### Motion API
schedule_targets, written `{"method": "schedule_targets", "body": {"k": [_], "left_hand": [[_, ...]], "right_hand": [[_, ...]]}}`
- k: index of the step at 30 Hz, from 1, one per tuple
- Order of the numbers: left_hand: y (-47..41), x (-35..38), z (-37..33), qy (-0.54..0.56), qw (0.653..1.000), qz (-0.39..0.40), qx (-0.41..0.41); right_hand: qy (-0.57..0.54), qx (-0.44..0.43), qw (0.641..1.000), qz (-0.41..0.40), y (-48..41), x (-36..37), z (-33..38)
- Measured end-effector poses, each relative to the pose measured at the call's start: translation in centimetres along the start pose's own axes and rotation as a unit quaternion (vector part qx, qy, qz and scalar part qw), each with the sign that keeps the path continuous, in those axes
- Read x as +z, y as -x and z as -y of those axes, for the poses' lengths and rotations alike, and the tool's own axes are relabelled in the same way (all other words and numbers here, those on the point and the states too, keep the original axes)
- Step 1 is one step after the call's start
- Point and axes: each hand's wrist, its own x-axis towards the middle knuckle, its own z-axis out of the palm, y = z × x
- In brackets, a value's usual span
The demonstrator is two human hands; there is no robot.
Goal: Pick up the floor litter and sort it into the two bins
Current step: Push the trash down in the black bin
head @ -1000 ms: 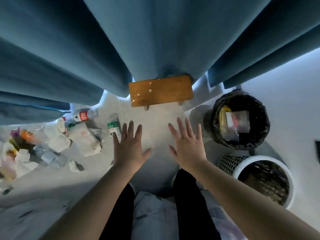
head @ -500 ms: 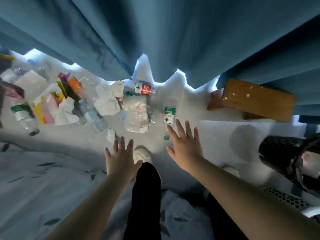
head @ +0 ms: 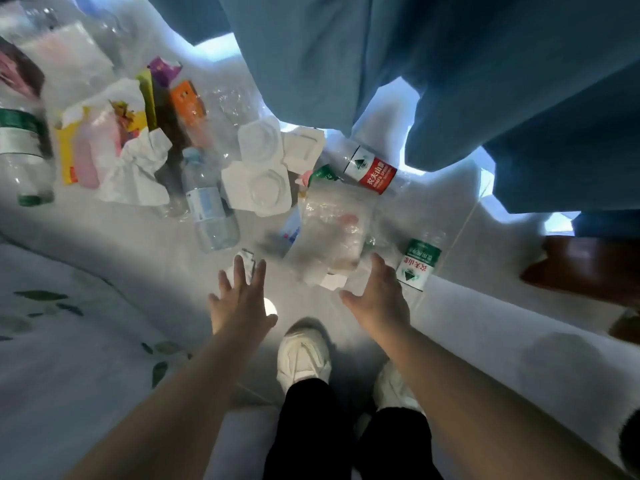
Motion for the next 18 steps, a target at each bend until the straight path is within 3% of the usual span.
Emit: {"method": "schedule_targets", "body": {"k": [2, 6, 12, 18], "left_hand": [[-2.5, 1.5, 0.1, 0.022, 1.000, 0.000, -0.022], [-6.2, 3.8, 1.0, 0.068, 0.996, -0.010, -0.056], [-9.3, 6.5, 1.4, 0.111, 0.990, -0.067, -0.051], [-10.3, 7.2, 1.7, 0.160, 0.982, -0.103, -0.014]], "right_hand": [[0.004, -0.034, 0.998, -0.047, -2.2, 1.5, 0.7], [0.155, -0.168, 0.960, -0.160, -5.8, 4.2, 2.3], [0.230, -0.144, 0.946, -0.179, -10.0, 6.1, 3.8], [0.268, -0.158, 0.939, -0.148, -11.1, 6.0, 4.2]]}}
